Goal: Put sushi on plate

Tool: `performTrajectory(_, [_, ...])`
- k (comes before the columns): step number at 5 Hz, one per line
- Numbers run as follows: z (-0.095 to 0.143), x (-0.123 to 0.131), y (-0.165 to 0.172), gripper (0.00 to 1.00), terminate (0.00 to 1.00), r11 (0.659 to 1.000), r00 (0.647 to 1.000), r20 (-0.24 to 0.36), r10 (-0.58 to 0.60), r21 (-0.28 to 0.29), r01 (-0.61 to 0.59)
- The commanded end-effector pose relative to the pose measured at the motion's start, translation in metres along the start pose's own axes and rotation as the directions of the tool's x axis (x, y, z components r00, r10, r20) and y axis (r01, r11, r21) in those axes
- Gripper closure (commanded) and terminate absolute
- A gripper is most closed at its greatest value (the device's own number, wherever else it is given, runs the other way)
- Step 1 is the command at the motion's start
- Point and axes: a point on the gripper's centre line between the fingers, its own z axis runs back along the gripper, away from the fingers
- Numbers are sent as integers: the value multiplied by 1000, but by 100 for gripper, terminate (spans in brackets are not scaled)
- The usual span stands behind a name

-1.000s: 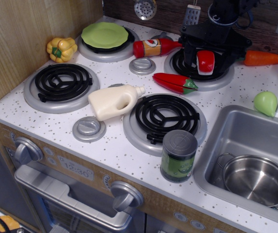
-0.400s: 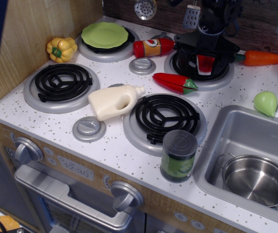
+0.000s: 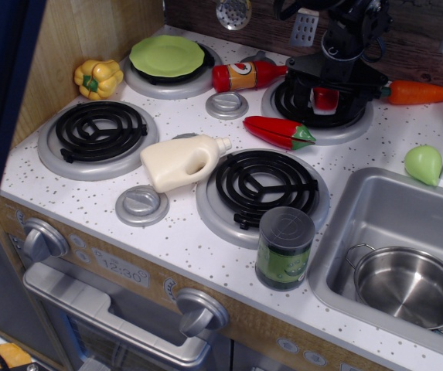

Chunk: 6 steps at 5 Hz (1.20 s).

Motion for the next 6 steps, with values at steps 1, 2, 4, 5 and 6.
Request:
performTrajectory(1, [5, 30, 13, 0, 0, 1000, 999, 50, -7, 0, 7])
performTrajectory(2, [-1, 34, 16, 100, 0, 1000, 998, 61, 7, 28, -9])
performTrajectory(4, [19, 29, 41, 100, 0, 993, 996, 88, 8, 114, -19])
performTrajectory(5, [33, 36, 89, 100, 0, 982, 991, 132, -22, 190, -4])
performTrajectory(6, [36, 49, 130, 100, 0, 982, 990, 135, -43, 186, 17])
